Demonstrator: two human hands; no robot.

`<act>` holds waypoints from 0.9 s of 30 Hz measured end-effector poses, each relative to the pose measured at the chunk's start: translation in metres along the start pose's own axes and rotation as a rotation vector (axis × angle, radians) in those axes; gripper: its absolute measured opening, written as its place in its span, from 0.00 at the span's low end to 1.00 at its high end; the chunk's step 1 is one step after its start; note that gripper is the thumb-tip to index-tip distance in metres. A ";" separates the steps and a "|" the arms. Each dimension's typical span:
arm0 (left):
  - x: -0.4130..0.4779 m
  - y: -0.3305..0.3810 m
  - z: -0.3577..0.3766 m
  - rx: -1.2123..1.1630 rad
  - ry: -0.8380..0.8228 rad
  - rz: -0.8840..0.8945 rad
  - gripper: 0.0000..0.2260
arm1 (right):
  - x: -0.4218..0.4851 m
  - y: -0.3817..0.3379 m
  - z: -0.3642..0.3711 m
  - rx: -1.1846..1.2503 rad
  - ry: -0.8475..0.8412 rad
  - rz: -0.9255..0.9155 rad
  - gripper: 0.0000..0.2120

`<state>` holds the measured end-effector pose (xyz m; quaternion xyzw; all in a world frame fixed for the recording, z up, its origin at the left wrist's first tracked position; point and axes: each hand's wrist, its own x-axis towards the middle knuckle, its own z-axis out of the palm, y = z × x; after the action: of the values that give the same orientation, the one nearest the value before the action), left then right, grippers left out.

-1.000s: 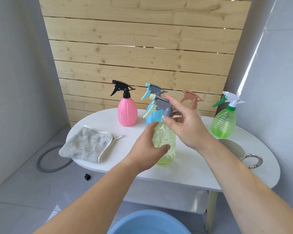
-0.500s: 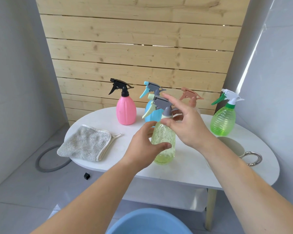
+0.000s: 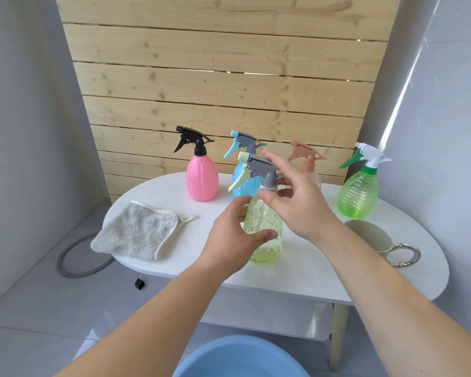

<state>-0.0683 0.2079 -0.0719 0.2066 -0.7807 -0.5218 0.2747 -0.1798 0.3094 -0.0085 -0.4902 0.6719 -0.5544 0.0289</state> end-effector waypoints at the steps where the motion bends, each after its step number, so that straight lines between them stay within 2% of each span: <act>1: 0.000 0.000 0.000 -0.001 0.001 0.001 0.34 | 0.000 0.000 -0.003 0.048 -0.032 0.005 0.29; 4: 0.001 -0.001 0.002 0.011 0.010 0.007 0.33 | 0.001 -0.002 -0.009 0.132 -0.085 0.016 0.29; 9: -0.001 -0.003 0.003 0.018 0.023 0.012 0.33 | 0.001 -0.001 0.002 0.100 0.005 0.008 0.31; 13: -0.002 -0.002 0.002 0.029 0.025 0.015 0.34 | -0.001 0.002 0.001 0.117 0.009 0.035 0.31; 18: 0.003 -0.002 -0.007 0.016 -0.107 -0.027 0.35 | -0.011 0.012 -0.001 0.083 0.014 0.185 0.43; 20: 0.005 -0.002 -0.013 0.039 -0.195 -0.046 0.35 | -0.017 0.014 -0.004 0.030 0.007 0.266 0.39; 22: 0.005 -0.003 -0.015 0.033 -0.229 -0.060 0.33 | -0.024 0.015 -0.008 -0.029 -0.033 0.360 0.30; 24: 0.005 -0.007 -0.013 0.013 -0.210 -0.068 0.32 | -0.032 0.018 -0.010 -0.070 -0.113 0.435 0.22; 27: 0.002 -0.010 -0.010 0.001 -0.165 -0.055 0.31 | -0.043 0.019 -0.007 0.002 -0.157 0.486 0.11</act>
<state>-0.0629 0.1960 -0.0773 0.1844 -0.7950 -0.5440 0.1950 -0.1734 0.3418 -0.0418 -0.3560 0.7651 -0.4922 0.2137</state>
